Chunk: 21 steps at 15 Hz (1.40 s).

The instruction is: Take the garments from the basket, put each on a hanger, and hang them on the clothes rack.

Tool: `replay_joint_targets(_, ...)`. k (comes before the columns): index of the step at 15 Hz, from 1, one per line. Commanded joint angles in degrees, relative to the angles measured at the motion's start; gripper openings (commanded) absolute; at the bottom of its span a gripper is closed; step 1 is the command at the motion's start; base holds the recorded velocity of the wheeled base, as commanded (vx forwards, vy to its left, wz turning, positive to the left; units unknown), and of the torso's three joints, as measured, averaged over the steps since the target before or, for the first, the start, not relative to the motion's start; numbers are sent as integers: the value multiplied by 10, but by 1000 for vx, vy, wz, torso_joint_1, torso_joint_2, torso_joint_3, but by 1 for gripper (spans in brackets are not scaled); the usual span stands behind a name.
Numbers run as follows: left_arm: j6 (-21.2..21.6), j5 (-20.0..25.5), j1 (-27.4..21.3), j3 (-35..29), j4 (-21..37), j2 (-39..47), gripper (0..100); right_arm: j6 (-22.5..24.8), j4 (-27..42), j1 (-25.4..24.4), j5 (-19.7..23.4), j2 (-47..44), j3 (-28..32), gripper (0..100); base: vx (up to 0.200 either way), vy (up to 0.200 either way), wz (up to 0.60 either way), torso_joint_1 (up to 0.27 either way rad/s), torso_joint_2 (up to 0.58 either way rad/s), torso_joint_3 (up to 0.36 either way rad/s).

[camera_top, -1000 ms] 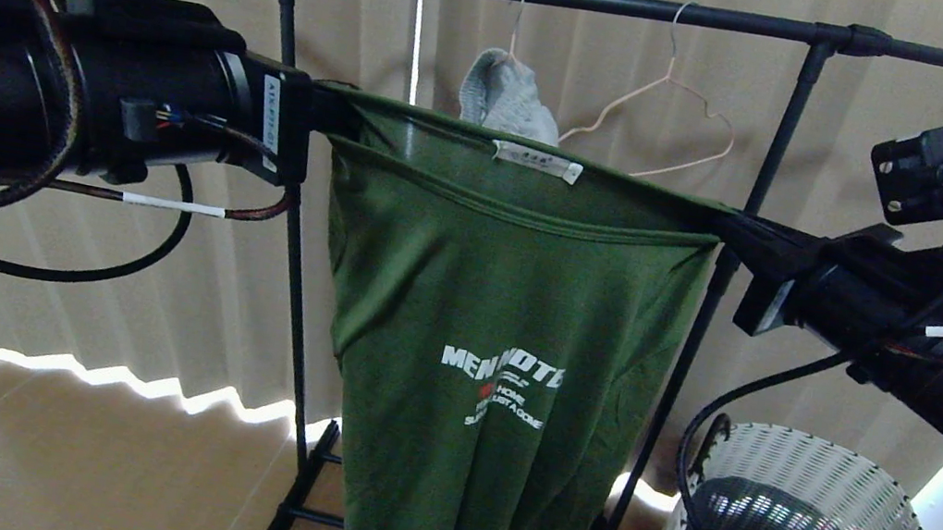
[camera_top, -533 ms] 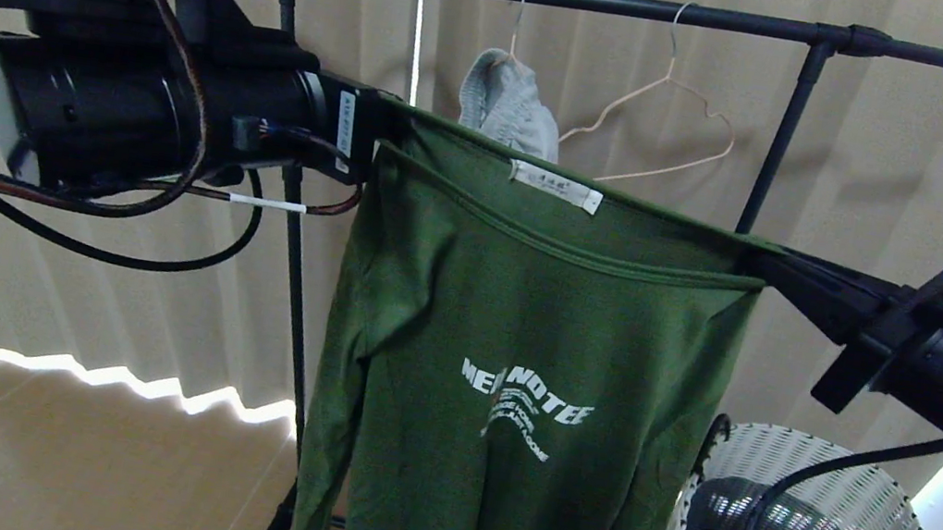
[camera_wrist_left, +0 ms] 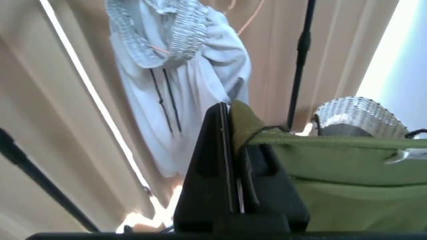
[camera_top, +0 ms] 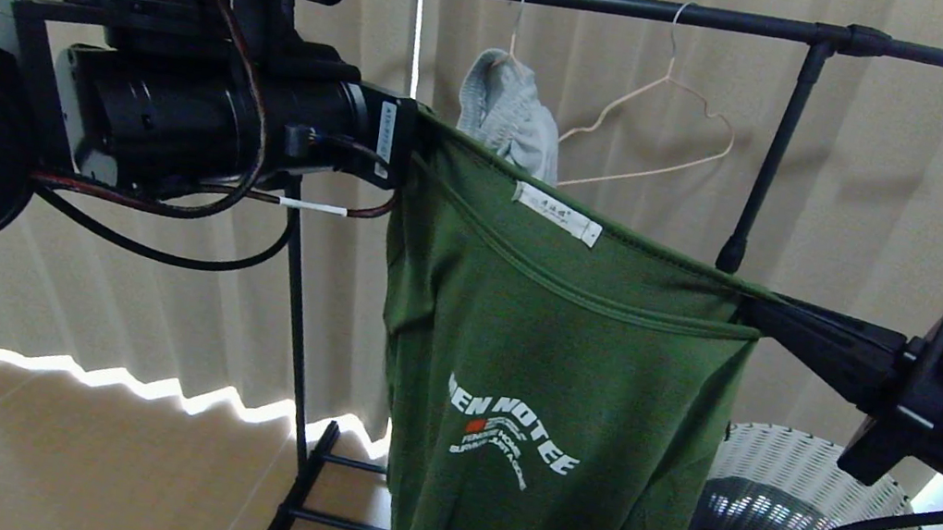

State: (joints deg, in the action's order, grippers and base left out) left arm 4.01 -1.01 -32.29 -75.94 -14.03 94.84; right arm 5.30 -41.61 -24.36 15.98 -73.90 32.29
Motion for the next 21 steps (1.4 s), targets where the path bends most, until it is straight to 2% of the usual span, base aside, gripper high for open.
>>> replay_joint_targets(1, 0, 0, -1, 4, 2, -1, 0, 19, -7, 37, -13, -27, 7, 0, 0, 0, 0, 0, 0, 0)
replay_joint_targets(4, 1, 11, -3, 28, 24, -48, 0, 31, -20, 48, -46, -52, 49, 0, 0, 0, 0, 0, 0, 0)
replay_joint_targets(7, 4, 99, -9, 41, 130, -130, 0, 18, -23, 49, -47, -102, 111, 0, 0, 0, 0, 0, 0, 0)
replay_joint_targets(8, 4, 99, -9, 41, 130, -130, 0, 18, -23, 49, -47, -102, 111, 0, 0, 0, 0, 0, 0, 0)
replay_joint_targets(9, 6, 125, -13, 42, 155, -161, 0, -6, -47, 49, -46, -135, 153, 0, 0, 0, 0, 0, 0, 0)
replay_joint_targets(12, 7, 126, -45, 54, 155, -186, 0, -36, -79, 49, -45, -195, 213, 0, 0, 0, 0, 0, 0, 0)
replay_joint_targets(15, 10, 126, -64, 73, 154, -192, 0, -40, -79, 48, -45, -235, 254, 0, 0, 0, 0, 0, 0, 0)
replay_joint_targets(19, 15, 123, -58, 80, 149, -184, 0, -40, -80, 46, -48, -235, 238, 0, 0, 0, 0, 0, 0, 0)
replay_joint_targets(21, 21, 116, -15, 71, 146, -160, 0, -38, -76, 50, -53, -223, 221, 0, 0, 0, 0, 0, 0, 0)
